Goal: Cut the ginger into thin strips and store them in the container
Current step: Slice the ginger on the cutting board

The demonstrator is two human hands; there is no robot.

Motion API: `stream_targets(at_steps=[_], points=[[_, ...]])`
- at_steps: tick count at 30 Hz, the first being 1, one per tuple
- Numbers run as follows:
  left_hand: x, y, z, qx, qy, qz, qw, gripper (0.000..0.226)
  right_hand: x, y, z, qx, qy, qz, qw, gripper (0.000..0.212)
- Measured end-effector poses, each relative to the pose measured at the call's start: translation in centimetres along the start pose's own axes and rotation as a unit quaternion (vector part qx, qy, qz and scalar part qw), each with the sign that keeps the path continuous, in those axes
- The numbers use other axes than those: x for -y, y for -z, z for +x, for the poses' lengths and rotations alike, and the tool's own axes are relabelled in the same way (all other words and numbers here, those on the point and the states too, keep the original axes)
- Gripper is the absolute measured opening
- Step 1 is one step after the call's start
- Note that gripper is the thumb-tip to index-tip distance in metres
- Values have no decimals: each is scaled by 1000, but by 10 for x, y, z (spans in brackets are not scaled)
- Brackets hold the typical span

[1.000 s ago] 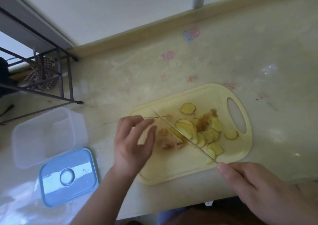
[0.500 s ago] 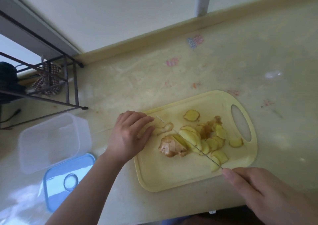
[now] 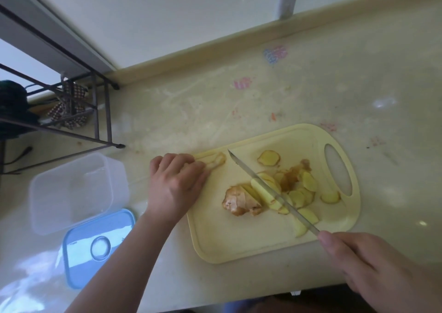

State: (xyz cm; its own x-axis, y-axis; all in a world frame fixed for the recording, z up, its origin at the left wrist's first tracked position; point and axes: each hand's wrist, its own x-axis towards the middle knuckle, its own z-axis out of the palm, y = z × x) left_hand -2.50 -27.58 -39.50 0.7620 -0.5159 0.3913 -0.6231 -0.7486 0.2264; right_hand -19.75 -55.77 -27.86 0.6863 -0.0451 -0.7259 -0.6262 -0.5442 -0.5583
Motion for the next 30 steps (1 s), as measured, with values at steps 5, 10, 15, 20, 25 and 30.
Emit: stream_targets(at_steps=[5,10,15,20,25,30], points=[[-6,7,-2,6,29,-39,999,12,-2,-2,-1,13,-3,2,1000,100],[-73,22,-13,44,-33,-164,985,17,-5,-6,-1,21,-2,5,1000,99],[-91,11,-29,65,-21,-176,982,15,-13,-13,6,29,-6,9,1000,96],[-92,11,-29,58,-12,-186,981,10,-24,-18,13,38,-10,30,999,89],[-94,11,-32,43,-13,-168,985,7,-27,-8,13,12,-9,30,999,85],[-101,12,-35,31,-10,-153,988,8,-17,-9,4,35,5,17,999,85]])
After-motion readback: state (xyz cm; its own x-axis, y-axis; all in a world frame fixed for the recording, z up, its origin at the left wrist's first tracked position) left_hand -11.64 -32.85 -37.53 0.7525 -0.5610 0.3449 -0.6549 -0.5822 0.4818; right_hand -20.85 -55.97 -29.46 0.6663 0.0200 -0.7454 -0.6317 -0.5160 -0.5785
